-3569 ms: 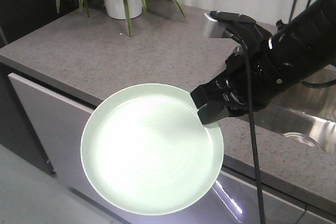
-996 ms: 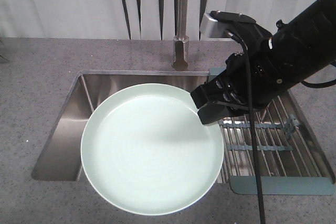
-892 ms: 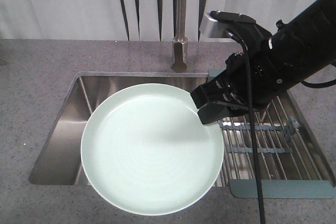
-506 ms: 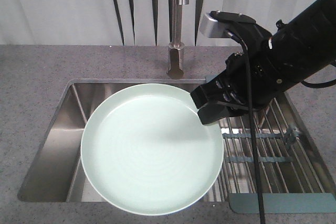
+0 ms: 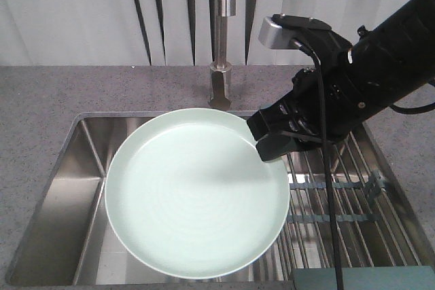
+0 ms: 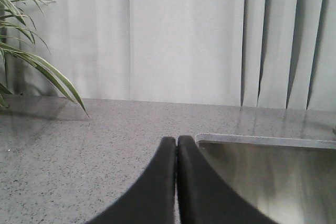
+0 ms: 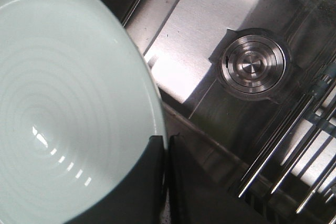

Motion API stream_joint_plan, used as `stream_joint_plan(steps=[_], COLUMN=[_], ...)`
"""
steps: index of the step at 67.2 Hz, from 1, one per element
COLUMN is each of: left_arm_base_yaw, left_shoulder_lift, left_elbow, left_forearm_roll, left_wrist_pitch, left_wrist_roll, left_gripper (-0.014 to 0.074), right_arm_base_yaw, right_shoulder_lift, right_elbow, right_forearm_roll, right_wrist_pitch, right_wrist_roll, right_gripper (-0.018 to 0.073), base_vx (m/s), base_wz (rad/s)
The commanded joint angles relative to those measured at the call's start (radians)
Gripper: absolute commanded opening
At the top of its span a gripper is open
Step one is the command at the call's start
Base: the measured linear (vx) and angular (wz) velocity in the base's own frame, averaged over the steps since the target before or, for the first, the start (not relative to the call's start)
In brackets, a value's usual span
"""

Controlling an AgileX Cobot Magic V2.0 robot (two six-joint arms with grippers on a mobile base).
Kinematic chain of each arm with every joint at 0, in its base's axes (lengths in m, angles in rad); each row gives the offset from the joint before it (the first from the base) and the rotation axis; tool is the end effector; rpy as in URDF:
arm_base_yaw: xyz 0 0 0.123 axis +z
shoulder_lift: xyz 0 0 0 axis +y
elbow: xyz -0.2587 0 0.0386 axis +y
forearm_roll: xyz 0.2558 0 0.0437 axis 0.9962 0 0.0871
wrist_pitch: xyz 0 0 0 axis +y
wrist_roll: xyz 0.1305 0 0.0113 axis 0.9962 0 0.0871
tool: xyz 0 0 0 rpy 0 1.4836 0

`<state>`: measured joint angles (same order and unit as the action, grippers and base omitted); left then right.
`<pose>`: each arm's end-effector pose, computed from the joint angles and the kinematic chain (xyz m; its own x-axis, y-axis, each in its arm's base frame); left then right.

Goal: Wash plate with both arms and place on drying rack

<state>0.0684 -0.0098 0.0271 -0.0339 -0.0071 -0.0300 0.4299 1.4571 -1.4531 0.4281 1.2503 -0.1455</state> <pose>0.1278 0.0088 0.2083 0.0810 -0.0585 -0.9950 -0.0635 0.9959 -0.0637 0.2652 0.1784 0.3178 -0.8236 -0.3804 -0.4206 -0.5356 0.7655 0.3565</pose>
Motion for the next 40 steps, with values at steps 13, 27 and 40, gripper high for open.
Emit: stream_joint_plan(steps=[13,27,40], left_arm_base_yaw=[-0.005,-0.005,-0.005], left_shoulder_lift=[-0.016,-0.016,-0.016], left_elbow=[-0.028,-0.028,-0.028], left_forearm_roll=[-0.009,-0.009,-0.009], left_wrist_pitch=[-0.073,-0.073,-0.073], left_wrist_roll=[-0.001,-0.001,-0.001], left_gripper=[-0.0007,-0.0007,-0.0007], right_arm_base_yaw=[-0.001,-0.001,-0.001], right_shoulder_lift=[-0.039,-0.039,-0.039], right_elbow=[-0.026,-0.026,-0.026], right_forearm_roll=[0.028,0.028,0.028], right_wrist_pitch=[0.024,0.024,0.024], right_wrist_roll=[-0.008,-0.008,-0.008], right_gripper=[-0.0004,-0.0004,-0.0004], base_vx=[0.03,0.01,0.00], base_wz=[-0.02,-0.01,0.00])
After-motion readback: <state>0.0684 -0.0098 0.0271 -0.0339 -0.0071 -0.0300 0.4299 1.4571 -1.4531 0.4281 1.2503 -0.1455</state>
